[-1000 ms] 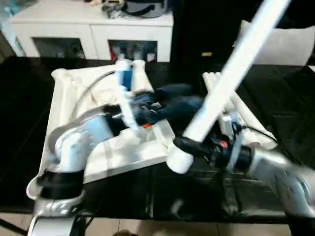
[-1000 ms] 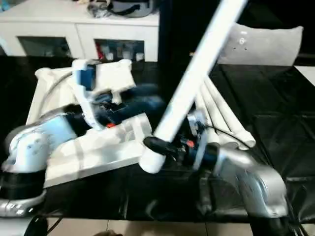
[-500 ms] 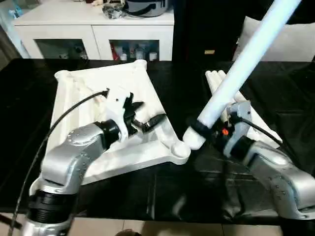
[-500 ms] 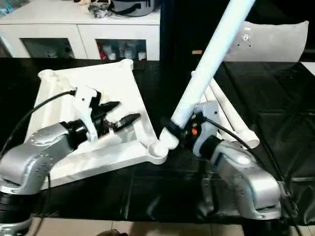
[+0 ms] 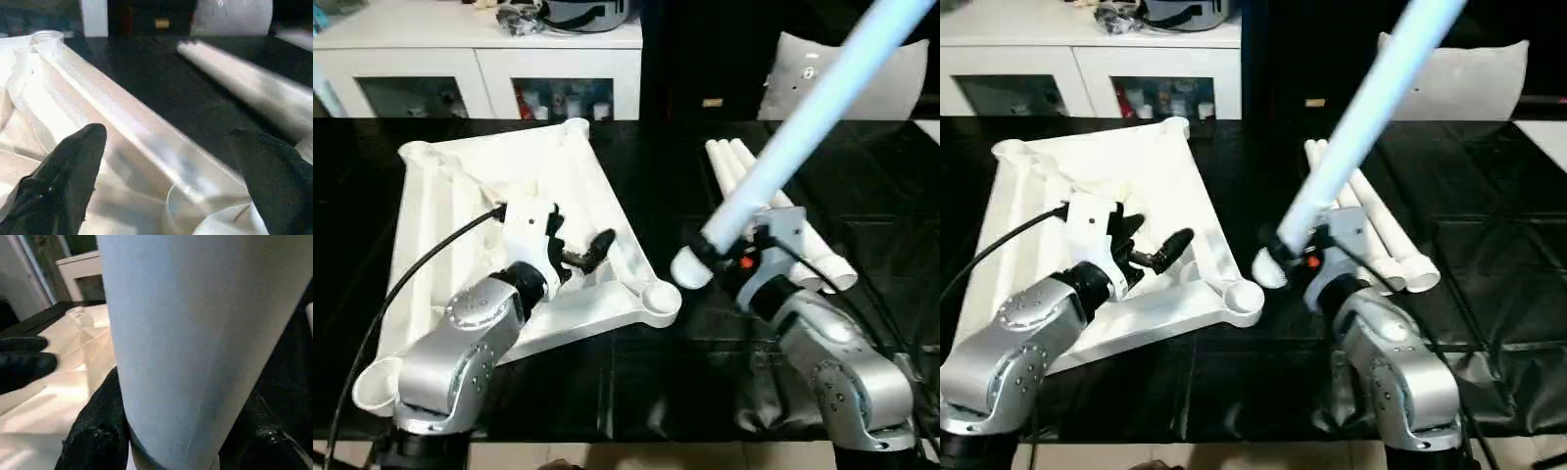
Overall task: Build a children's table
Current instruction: Pick table leg, then insert table leg to table base
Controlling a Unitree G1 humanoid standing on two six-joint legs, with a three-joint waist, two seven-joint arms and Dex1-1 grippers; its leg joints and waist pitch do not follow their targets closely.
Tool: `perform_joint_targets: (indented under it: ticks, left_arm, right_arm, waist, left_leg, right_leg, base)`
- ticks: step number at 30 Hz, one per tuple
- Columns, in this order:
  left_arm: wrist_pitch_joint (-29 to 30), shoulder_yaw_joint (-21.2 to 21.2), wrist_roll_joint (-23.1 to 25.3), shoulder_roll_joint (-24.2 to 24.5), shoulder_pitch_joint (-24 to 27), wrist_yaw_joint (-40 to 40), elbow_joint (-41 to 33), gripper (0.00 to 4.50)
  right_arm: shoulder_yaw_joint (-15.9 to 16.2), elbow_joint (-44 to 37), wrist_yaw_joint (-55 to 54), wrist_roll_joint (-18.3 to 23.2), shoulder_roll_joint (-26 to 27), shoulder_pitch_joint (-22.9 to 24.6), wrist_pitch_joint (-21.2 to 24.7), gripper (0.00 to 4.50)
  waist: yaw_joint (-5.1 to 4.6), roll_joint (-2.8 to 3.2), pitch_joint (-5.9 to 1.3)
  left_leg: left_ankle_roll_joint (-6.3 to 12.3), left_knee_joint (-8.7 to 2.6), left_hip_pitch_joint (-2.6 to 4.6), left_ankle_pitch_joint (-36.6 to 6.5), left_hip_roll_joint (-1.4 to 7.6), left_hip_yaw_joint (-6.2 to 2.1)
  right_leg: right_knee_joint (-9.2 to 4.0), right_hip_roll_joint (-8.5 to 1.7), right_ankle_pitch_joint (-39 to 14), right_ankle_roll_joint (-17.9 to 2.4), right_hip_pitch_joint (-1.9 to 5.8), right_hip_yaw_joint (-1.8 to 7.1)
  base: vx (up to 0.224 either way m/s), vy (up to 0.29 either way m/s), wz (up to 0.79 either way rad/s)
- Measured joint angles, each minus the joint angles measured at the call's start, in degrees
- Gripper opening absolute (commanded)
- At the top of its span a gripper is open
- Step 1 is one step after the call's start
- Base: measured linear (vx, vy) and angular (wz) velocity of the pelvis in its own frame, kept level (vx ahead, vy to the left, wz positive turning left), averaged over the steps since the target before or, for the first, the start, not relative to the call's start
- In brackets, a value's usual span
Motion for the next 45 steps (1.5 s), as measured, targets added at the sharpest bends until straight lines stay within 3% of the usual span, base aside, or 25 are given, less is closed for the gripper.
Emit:
perform_joint_targets:
  ticks: [3, 6, 8, 12, 15, 16, 19, 21, 22, 26, 28, 32, 45]
  left_arm:
    - [-1.05, -2.94, 1.45, 3.29, 0.26, -4.79, 0.27, 4.15]
    - [-3.27, -7.45, 1.78, 8.45, -0.49, -12.75, 1.65, 4.09]
    - [-3.83, -9.82, 1.63, 11.41, -1.69, -18.46, 4.27, 3.69]
    - [-2.5, -11.84, 1.08, 14.44, -3.7, -25.5, 6.92, 3.46]
    - [-2.11, -13.17, 0.47, 14.91, -5.61, -29.5, 9.13, 3.23]
    - [-2.27, -14.12, 0.53, 14.94, -6.75, -30.66, 10.81, 2.88]
    - [-2.99, -15.97, 1.16, 14.92, -9.07, -33.41, 14.41, 2.76]
    - [-3.72, -16.54, 1.8, 14.93, -9.69, -34.61, 15.74, 2.68]
    - [-3.81, -17.07, 2.25, 14.94, -9.9, -35.01, 16.26, 2.35]
    - [-3.6, -19.09, 3.98, 15.4, -10.58, -35.76, 17.67, 2.15]
    - [-3.39, -19.08, 4.07, 15.56, -10.58, -35.71, 18.02, 1.9]
    - [-2.73, -18.99, 4.42, 15.66, -10.58, -35.69, 18.21, 1.82]
    - [-2.99, -18.08, 5.57, 14.78, -10.58, -34.6, 18.84, 0.62]
  right_arm:
    - [0.99, 0.3, 2.02, -0.07, -0.81, 0.04, -0.2, 1.89]
    - [1.71, 0.73, 4.11, -0.05, -1.08, -0.12, -1.38, 1.89]
    - [1.67, 1.4, 5.56, -0.02, -2.36, -0.65, -1.84, 1.89]
    - [1.54, 2.54, 7.2, 0.08, -3.79, -1.41, -1.97, 1.89]
    - [1.52, 3.1, 8.79, 0.01, -5.06, -1.5, -2.36, 1.89]
    - [1.51, 3.26, 9.08, -0.07, -5.47, -1.5, -2.47, 1.89]
    - [1.46, 3.27, 9.65, -0.14, -6.33, -1.37, -2.67, 1.89]
    - [1.38, 3.27, 9.97, -0.23, -6.81, -1.33, -2.71, 1.89]
    - [1.24, 3.27, 10.0, -0.24, -6.85, -1.32, -2.72, 1.89]
    - [1.19, 3.27, 10.19, -0.27, -6.74, -1.32, -2.9, 1.89]
    - [1.21, 3.27, 10.33, -0.29, -6.71, -1.33, -3.39, 1.89]
    - [1.3, 3.28, 10.53, -0.29, -6.64, -1.34, -3.41, 1.89]
    - [1.85, 4.99, 11.05, 0.07, -5.5, -3.59, -1.79, 1.89]
  waist:
    - [0.07, -0.12, 0.06]
    - [0.48, -0.07, 0.04]
    - [0.63, 0.05, 0.04]
    - [0.56, 0.24, 0.0]
    - [0.59, 0.61, -0.04]
    - [0.63, 0.9, -0.02]
    - [0.42, 1.46, -0.05]
    - [0.31, 1.54, -0.1]
    - [0.19, 1.55, -0.1]
    - [-0.26, 1.56, -0.1]
    - [-0.21, 1.57, -0.11]
    - [-0.15, 1.56, -0.11]
    - [-0.13, 1.56, -0.1]
  left_leg:
    - [0.0, 0.0, -0.1, 0.0, -0.01, 0.0]
    - [0.0, 0.0, -0.1, 0.0, -0.02, 0.0]
    - [-0.01, 0.0, -0.09, 0.01, -0.03, 0.0]
    - [-0.05, 0.0, -0.04, 0.03, -0.04, 0.0]
    - [-0.05, 0.0, -0.01, 0.03, -0.05, 0.0]
    - [-0.05, 0.01, 0.0, 0.03, -0.04, 0.0]
    - [-0.04, 0.02, 0.02, 0.03, -0.05, 0.0]
    - [-0.04, 0.01, 0.06, 0.03, -0.02, 0.0]
    - [-0.04, 0.01, 0.05, 0.03, -0.01, 0.0]
    - [-0.04, 0.01, 0.05, 0.03, -0.02, 0.0]
    - [-0.04, 0.01, 0.06, 0.03, -0.02, 0.0]
    - [-0.04, 0.01, 0.07, 0.03, -0.02, 0.0]
    - [-0.03, 0.02, 0.07, 0.04, -0.02, 0.0]
  right_leg:
    - [-0.01, 0.0, 0.0, 0.04, -0.07, 0.02]
    - [-0.02, -0.01, 0.02, 0.03, -0.08, 0.01]
    - [-0.02, -0.01, 0.08, 0.08, -0.08, 0.04]
    - [0.01, -0.01, 0.13, 0.06, -0.06, 0.06]
    - [0.01, -0.01, 0.14, 0.05, -0.03, 0.06]
    - [0.01, -0.01, 0.14, 0.04, -0.01, 0.05]
    - [0.02, -0.01, 0.14, 0.03, 0.0, 0.07]
    - [0.03, -0.01, 0.14, 0.04, 0.03, 0.04]
    - [0.03, 0.0, 0.14, 0.04, 0.02, 0.03]
    - [0.03, 0.0, 0.14, 0.03, 0.03, 0.04]
    - [0.03, 0.0, 0.14, 0.03, 0.04, 0.04]
    - [0.03, -0.01, 0.15, 0.02, 0.06, 0.04]
    - [0.04, -0.01, 0.2, -0.06, 0.05, 0.03]
  base:
    - [0.0, 0.0, 0.0]
    - [0.0, 0.0, 0.0]
    - [0.0, 0.0, 0.0]
    - [0.0, 0.0, 0.0]
    - [0.0, 0.0, 0.0]
    - [0.0, 0.0, 0.0]
    - [0.0, 0.0, 0.0]
    - [0.0, 0.0, 0.0]
    - [0.0, 0.0, 0.0]
    - [0.0, 0.0, 0.0]
    - [0.0, 0.0, 0.0]
    - [0.0, 0.0, 0.0]
    - [0.0, 0.0, 0.0]
